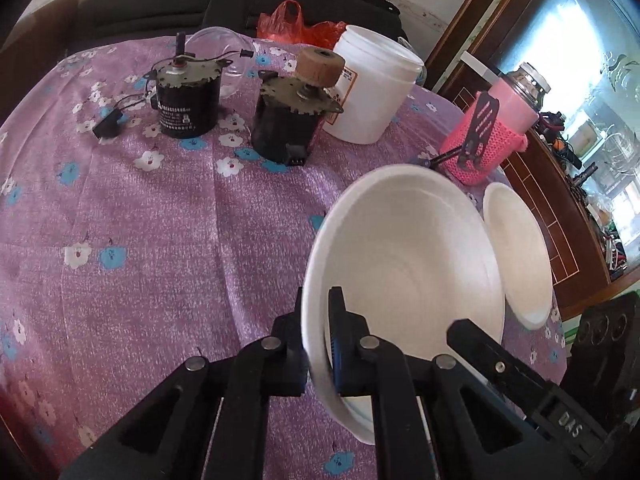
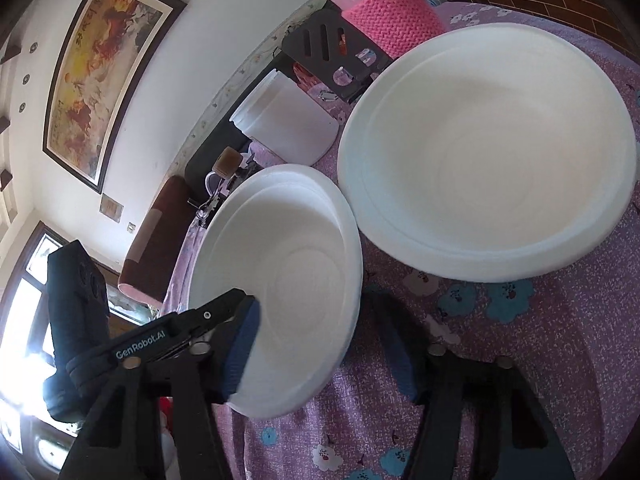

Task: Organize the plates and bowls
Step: 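Close the right gripper on the rim of a white foam bowl, then carry the white bowl onto the bowl stack and open the right gripper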

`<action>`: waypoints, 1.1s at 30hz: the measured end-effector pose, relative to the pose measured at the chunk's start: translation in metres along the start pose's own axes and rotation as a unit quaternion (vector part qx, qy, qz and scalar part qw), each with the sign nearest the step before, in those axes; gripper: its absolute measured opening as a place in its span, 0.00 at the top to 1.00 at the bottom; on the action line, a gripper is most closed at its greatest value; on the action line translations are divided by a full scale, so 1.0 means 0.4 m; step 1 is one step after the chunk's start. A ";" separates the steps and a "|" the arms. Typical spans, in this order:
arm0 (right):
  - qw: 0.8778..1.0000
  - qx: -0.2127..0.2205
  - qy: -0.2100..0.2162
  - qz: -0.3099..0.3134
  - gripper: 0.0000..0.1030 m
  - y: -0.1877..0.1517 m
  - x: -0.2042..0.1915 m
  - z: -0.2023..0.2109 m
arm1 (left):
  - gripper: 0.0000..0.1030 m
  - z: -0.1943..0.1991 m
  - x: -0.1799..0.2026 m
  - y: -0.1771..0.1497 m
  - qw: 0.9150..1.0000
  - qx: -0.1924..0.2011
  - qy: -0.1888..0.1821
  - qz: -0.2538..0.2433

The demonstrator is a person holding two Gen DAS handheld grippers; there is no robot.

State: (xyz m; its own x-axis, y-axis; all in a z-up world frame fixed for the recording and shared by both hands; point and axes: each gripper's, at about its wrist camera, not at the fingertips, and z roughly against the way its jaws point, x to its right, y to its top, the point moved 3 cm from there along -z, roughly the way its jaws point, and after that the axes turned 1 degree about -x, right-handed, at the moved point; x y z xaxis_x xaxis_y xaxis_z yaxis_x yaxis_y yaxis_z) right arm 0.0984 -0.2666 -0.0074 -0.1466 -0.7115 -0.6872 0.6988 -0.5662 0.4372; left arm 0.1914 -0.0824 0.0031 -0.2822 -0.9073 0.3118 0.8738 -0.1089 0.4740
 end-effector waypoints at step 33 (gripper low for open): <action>0.979 -0.062 0.031 0.193 0.82 -0.197 -0.308 -0.043 | 0.91 0.367 -0.174 -0.230 0.983 0.125 0.123 0.053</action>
State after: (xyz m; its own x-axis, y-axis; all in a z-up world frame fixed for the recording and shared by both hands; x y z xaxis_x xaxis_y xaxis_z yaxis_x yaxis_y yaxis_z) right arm 0.0734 -0.1272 0.0329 0.1856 -0.8339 -0.5198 0.7739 -0.2019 0.6003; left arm 0.0726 0.0502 0.0587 -0.0633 -0.9822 0.1768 0.7602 0.0674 0.6462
